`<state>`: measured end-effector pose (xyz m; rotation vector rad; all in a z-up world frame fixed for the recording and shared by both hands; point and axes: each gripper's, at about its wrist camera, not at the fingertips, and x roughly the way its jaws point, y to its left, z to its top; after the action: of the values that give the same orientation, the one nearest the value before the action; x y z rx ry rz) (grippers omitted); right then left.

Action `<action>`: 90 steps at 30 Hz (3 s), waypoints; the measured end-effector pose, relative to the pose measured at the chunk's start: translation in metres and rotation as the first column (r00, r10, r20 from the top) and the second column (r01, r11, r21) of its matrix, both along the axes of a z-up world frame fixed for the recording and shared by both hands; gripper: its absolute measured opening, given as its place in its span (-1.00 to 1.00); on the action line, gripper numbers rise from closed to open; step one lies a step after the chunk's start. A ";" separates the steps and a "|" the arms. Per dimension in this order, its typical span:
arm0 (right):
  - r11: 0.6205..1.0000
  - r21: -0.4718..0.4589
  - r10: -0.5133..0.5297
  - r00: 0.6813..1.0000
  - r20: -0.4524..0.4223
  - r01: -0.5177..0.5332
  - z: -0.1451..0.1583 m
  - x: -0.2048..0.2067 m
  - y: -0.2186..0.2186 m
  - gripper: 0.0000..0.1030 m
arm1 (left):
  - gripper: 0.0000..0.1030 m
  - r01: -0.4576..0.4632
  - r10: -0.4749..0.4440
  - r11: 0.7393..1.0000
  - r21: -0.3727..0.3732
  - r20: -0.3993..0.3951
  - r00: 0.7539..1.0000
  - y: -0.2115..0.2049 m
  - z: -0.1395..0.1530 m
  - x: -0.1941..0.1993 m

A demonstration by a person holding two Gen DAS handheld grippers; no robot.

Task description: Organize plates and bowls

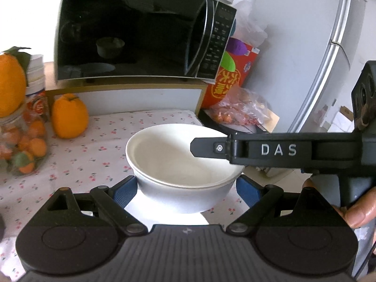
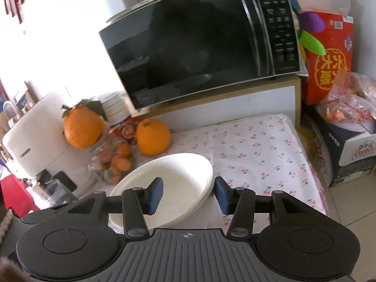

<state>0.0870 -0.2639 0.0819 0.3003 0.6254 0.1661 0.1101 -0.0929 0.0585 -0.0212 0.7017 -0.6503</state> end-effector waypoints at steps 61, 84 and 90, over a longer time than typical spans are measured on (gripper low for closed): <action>0.981 -0.132 0.114 0.974 -0.196 -0.141 -0.059 -0.022 0.059 0.39 | 0.94 0.050 -0.051 0.979 0.200 0.000 0.999 0.030 -0.059 -0.037; 0.989 -0.145 -0.014 0.988 -0.152 -0.008 -0.006 -0.086 0.028 0.81 | 0.99 -0.263 0.270 0.946 0.188 -0.012 0.963 0.076 -0.006 -0.081; 0.992 -0.127 -0.035 0.987 -0.155 0.015 -0.010 -0.112 0.033 0.91 | 0.99 -0.346 0.359 0.920 0.182 -0.038 0.933 0.084 -0.006 -0.094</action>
<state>-0.0253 -0.2313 0.0724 0.2009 0.7843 0.0790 0.0161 -0.0088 0.0524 -0.0107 0.7969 -0.2412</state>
